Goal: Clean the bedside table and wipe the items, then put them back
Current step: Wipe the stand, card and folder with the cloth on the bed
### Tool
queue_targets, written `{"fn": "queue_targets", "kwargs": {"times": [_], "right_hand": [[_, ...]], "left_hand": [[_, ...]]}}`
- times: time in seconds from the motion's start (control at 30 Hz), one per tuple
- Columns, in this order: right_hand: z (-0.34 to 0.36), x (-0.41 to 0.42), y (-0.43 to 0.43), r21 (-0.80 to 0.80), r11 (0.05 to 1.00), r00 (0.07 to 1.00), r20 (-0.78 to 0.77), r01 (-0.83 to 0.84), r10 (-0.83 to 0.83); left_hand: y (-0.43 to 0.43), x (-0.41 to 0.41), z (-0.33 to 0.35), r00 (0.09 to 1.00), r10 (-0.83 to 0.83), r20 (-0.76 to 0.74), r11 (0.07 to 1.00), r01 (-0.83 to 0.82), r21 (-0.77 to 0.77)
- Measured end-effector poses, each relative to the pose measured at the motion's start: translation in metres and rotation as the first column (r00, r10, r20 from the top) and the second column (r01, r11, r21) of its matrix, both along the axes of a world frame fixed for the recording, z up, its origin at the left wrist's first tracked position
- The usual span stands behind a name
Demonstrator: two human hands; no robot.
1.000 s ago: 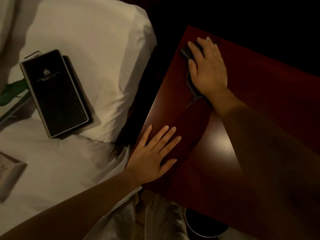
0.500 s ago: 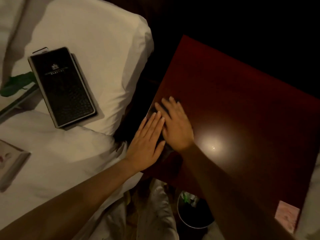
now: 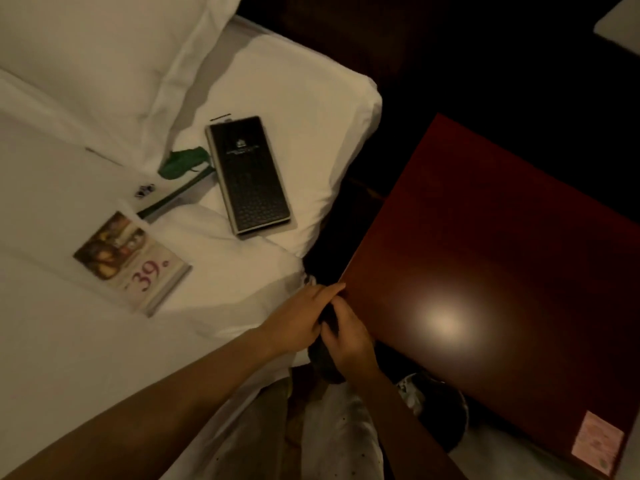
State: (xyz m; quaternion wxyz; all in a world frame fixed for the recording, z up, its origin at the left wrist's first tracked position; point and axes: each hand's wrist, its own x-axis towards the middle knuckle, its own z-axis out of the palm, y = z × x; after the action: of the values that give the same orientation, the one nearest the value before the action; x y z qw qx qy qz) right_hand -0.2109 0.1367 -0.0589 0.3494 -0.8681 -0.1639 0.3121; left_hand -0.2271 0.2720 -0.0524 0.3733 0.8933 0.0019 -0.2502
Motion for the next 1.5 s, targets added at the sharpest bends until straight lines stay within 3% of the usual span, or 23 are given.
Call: {"fn": "queue_targets", "kwargs": {"times": [0.1, 0.17, 0.3, 0.5, 0.63, 0.73, 0.8, 0.87, 1.0, 1.1, 1.2, 1.3, 1.5], "right_hand": [[0.019, -0.002, 0.027, 0.073, 0.997, 0.997, -0.071, 0.021, -0.016], [0.033, -0.001, 0.044, 0.151, 0.988, 0.999, -0.038, 0.038, -0.033], [0.062, 0.008, 0.090, 0.174, 0.979, 0.994, -0.023, -0.102, 0.107], [0.098, 0.025, 0.164, 0.191, 0.906, 0.922, -0.004, -0.378, 0.386], [0.109, 0.027, 0.212, 0.084, 0.876, 0.876, 0.146, -0.475, 0.460], [0.112, 0.025, 0.244, 0.084, 0.885, 0.874, 0.219, -0.459, 0.433], [0.110, 0.025, 0.262, 0.081, 0.895, 0.879, 0.245, -0.438, 0.408], [0.107, 0.025, 0.279, 0.053, 0.895, 0.873, 0.253, -0.443, 0.418], [0.101, 0.018, 0.295, -0.021, 0.874, 0.849, 0.229, -0.486, 0.477], [0.099, 0.013, 0.297, -0.031, 0.866, 0.841, 0.227, -0.498, 0.492], [0.097, 0.010, 0.297, -0.081, 0.853, 0.822, 0.231, -0.516, 0.520], [0.099, 0.004, 0.301, -0.096, 0.837, 0.801, 0.251, -0.539, 0.544], [0.107, -0.033, 0.308, -0.044, 0.756, 0.735, 0.201, -0.653, 0.647]], "left_hand": [[0.024, -0.017, 0.022, 0.992, 0.127, 0.000, 0.992, -0.127, 0.012], [0.042, -0.026, 0.035, 0.974, 0.219, 0.055, 0.975, -0.221, 0.032], [0.082, -0.040, 0.064, 0.881, 0.455, 0.133, 0.887, -0.461, 0.016], [0.144, -0.053, 0.095, 0.525, 0.834, 0.171, 0.545, -0.832, -0.103], [0.181, -0.062, 0.104, 0.449, 0.891, 0.066, 0.454, -0.874, -0.176], [0.206, -0.075, 0.102, 0.232, 0.971, -0.061, 0.213, -0.949, -0.231], [0.222, -0.087, 0.092, 0.096, 0.992, -0.077, 0.083, -0.984, -0.157], [0.233, -0.099, 0.077, 0.028, 0.996, -0.082, 0.026, -0.999, -0.024], [0.236, -0.108, 0.048, -0.025, 0.954, -0.298, 0.025, -0.986, 0.163], [0.234, -0.105, 0.040, -0.117, 0.906, -0.407, -0.075, -0.990, 0.116], [0.231, -0.100, 0.038, -0.132, 0.870, -0.475, -0.146, -0.989, 0.006], [0.228, -0.097, 0.048, -0.145, 0.868, -0.475, -0.226, -0.967, -0.118], [0.234, -0.110, 0.095, -0.168, 0.918, -0.358, -0.271, -0.927, -0.259]]}}
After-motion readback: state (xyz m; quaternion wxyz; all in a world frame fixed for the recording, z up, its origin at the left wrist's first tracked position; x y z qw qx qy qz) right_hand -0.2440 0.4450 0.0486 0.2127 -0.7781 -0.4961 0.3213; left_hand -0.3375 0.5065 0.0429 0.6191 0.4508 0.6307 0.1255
